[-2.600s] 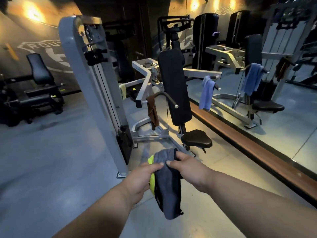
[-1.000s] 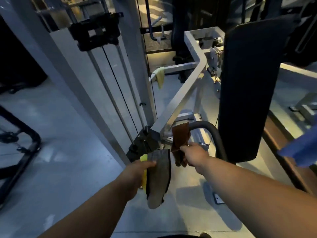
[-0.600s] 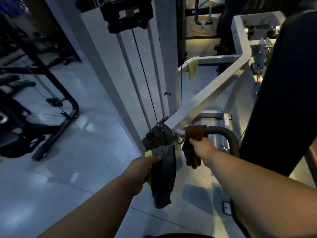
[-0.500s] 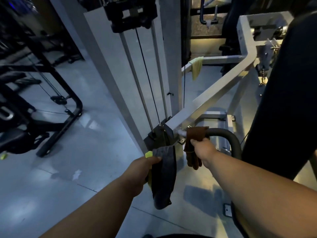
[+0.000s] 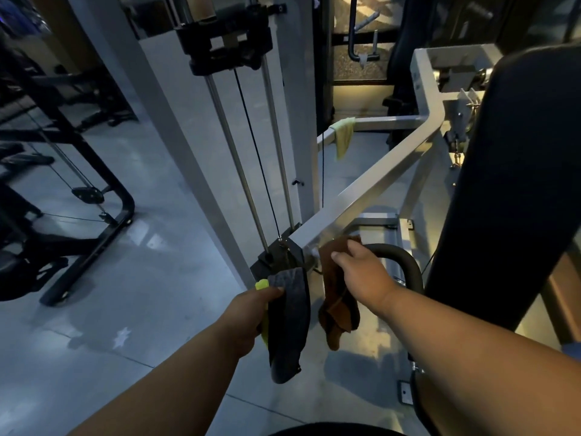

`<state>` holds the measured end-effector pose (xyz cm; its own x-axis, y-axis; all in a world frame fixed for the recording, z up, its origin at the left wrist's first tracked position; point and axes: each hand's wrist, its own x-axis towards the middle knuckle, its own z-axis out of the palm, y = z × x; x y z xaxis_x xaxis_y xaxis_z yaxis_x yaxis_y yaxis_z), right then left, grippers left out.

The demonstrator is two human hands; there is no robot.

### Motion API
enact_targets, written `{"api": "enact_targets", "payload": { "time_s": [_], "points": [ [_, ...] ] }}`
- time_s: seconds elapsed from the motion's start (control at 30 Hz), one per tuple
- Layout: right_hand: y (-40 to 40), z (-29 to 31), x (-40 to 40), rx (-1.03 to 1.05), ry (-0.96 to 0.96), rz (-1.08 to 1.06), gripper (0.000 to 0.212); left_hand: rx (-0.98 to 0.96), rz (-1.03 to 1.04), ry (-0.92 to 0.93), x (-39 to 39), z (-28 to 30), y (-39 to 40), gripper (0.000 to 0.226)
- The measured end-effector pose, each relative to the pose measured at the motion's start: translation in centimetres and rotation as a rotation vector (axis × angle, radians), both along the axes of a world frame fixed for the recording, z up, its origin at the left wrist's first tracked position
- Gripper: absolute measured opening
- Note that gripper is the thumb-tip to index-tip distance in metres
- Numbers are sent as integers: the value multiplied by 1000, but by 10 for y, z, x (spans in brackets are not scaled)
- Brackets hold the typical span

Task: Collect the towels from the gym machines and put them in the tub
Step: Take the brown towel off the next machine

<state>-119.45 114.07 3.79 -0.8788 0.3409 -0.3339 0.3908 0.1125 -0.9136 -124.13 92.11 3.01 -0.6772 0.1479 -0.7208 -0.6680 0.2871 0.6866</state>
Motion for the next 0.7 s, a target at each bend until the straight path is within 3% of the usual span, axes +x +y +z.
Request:
{"api": "enact_targets", "payload": {
  "time_s": [0.17, 0.33, 0.47, 0.7],
  "points": [
    [-11, 29, 6, 53, 42, 179, 27, 81, -42, -15, -6, 5, 4, 18],
    [-27, 46, 7, 126, 46, 280, 49, 227, -134, 1, -12, 11, 7, 25],
    [-41, 52, 4, 108, -16, 292, 51, 359, -161, -1, -19, 15, 1, 27],
    [-72, 35, 8, 159, -117, 265, 51, 424, -235, -7, -26, 27, -31, 40]
  ]
}}
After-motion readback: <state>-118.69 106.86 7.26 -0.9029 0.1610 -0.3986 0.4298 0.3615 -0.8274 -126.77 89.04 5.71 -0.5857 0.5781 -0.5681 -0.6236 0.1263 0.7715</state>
